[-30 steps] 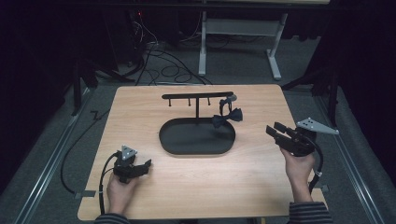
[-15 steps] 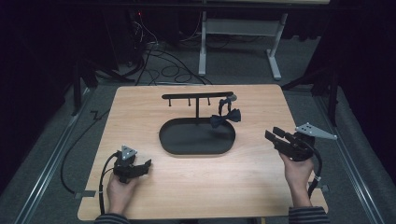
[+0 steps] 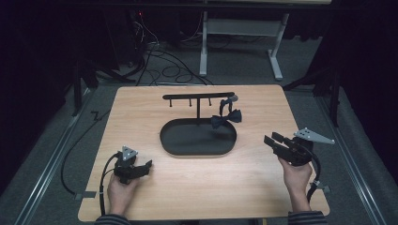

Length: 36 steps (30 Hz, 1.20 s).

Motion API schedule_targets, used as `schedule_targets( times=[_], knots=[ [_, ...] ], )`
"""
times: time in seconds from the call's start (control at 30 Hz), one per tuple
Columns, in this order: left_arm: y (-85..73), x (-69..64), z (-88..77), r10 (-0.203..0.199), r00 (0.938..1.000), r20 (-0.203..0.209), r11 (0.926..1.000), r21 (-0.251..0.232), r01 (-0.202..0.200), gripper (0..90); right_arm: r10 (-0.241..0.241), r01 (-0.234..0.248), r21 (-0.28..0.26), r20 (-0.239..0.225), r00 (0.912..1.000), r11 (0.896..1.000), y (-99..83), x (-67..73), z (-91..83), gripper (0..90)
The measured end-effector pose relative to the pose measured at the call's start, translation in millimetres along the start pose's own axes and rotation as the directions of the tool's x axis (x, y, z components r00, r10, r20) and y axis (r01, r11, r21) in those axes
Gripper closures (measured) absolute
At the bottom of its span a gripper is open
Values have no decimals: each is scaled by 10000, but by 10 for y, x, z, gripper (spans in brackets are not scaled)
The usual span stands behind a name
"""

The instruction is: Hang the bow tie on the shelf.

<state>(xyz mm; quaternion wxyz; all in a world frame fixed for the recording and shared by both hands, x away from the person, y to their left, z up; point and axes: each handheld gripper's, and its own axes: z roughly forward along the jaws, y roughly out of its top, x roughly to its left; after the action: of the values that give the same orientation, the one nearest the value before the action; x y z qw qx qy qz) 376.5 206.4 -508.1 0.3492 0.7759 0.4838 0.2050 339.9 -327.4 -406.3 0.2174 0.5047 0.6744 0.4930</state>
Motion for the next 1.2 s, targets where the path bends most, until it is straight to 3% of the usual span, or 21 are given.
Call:
schedule_targets(
  times=[1.2],
  knots=[
    [0, 1, 0, 19, 10000, -6, 10000, 1, -19, 256, 556, -549, 241, -286, 9980, 9982, -286, 35, 63, 579]
  ],
)
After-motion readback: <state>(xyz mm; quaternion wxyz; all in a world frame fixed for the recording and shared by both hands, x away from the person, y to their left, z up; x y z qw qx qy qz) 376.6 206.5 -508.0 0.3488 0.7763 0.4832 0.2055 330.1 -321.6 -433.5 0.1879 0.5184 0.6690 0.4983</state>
